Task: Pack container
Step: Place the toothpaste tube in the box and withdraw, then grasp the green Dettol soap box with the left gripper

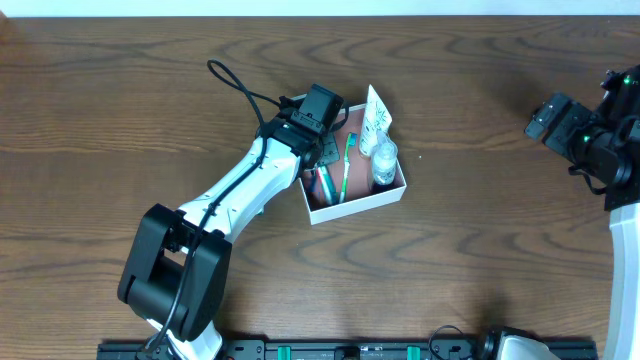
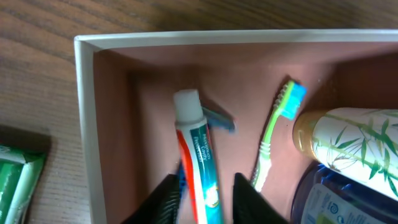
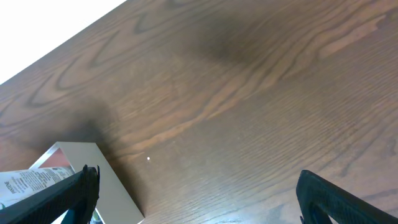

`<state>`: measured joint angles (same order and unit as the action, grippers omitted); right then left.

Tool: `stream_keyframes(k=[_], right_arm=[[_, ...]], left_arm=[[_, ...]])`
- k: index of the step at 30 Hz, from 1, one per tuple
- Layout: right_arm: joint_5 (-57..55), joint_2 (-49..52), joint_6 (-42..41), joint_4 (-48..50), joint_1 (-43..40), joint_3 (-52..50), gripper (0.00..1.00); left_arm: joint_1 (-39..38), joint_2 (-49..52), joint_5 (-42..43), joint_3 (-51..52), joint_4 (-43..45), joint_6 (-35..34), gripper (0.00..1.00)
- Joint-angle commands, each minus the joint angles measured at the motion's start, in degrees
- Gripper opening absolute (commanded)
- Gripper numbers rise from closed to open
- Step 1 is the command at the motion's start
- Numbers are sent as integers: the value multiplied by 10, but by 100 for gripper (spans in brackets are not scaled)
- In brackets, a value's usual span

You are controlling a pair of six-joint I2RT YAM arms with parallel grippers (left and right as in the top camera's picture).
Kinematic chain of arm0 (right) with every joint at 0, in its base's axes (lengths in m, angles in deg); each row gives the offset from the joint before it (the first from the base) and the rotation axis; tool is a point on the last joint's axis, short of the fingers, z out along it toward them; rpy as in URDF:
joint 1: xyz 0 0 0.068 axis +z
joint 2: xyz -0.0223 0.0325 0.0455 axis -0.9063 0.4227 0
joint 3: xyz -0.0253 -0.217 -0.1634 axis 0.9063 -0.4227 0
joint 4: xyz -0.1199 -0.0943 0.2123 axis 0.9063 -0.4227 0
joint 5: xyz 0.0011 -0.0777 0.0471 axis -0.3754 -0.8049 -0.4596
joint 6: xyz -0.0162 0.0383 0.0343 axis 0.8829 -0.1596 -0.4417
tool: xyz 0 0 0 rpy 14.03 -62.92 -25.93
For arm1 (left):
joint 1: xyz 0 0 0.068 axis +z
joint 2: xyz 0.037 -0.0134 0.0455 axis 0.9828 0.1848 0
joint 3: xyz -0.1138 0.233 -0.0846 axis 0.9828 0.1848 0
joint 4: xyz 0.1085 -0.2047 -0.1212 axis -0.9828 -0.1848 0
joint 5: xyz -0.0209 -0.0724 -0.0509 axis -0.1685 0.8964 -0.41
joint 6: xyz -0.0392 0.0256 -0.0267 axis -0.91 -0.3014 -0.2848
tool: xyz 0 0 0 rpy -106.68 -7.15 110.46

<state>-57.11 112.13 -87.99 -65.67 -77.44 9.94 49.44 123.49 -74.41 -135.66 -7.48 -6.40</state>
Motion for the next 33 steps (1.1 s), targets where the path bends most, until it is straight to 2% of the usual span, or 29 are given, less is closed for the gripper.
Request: stream_keyframes(k=[1,7,10,12,15,17,20,25,28,33], right_arm=[[2,3,-5,0,-3,3,99],[2,3,-5,0,-3,3,99],[2,3,-5,0,-3,3,99],[2,3,-5,0,-3,3,99],[2,3,-5,0,-3,3,99],[2,3,-5,0,-3,3,99],[2,3,-5,0,-3,3,99],[2,3,-5,0,-3,3,99],[2,3,-5,0,-3,3,99],[2,3,-5,0,-3,3,99]], left_arm=[[-1,-7,-8,3,0,-10,38],[5,-90,39,1,-10,2,40],[16,-167,27,0,-40,52,41],[26,-210,-9,0,-67,90,46],[57,-263,-97,0,-132,116,60],[88,-277,-120,0,-173,142,66],[136,-269,-109,11,-210,203,74],[185,-206,-3,49,-197,312,83],[192,-147,7,60,-181,326,91],[192,-56,48,60,-159,333,91]])
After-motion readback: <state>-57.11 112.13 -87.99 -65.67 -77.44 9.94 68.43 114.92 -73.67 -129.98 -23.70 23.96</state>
